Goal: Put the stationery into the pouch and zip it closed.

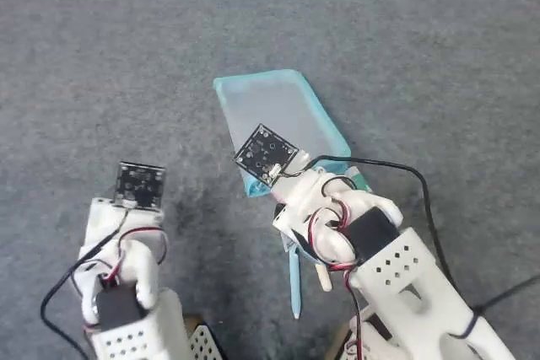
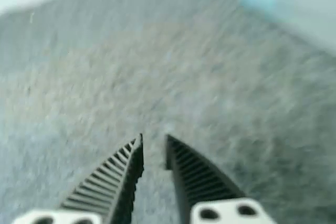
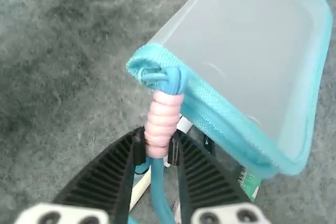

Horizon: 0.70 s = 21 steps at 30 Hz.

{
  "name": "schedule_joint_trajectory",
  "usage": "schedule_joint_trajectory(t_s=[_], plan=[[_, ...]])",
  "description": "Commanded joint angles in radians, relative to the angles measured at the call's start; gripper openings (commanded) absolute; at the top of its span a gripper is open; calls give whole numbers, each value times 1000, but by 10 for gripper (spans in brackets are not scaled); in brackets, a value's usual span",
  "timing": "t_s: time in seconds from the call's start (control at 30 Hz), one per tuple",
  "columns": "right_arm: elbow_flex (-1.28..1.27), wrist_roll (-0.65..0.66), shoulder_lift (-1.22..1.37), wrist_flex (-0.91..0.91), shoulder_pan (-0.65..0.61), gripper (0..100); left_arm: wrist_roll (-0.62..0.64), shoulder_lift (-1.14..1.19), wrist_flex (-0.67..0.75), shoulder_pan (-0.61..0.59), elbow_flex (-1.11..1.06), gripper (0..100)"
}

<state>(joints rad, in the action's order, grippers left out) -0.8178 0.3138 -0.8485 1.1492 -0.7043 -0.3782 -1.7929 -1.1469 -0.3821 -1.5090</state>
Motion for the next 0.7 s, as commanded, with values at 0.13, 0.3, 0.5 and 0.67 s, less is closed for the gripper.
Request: schedule_joint_trajectory(t_s=[0.13, 0.3, 0.5, 0.67], plan=[[8, -35, -39, -35, 24, 6, 109, 506, -2, 195, 401, 135], [-11, -109, -48, -117, 142, 6, 255, 753, 29, 396, 579, 202], [-160, -110, -137, -269, 154, 6, 308, 681, 94, 483, 542, 218], [-184, -109, -191, -257, 124, 6, 301, 569, 147, 523, 418, 219]])
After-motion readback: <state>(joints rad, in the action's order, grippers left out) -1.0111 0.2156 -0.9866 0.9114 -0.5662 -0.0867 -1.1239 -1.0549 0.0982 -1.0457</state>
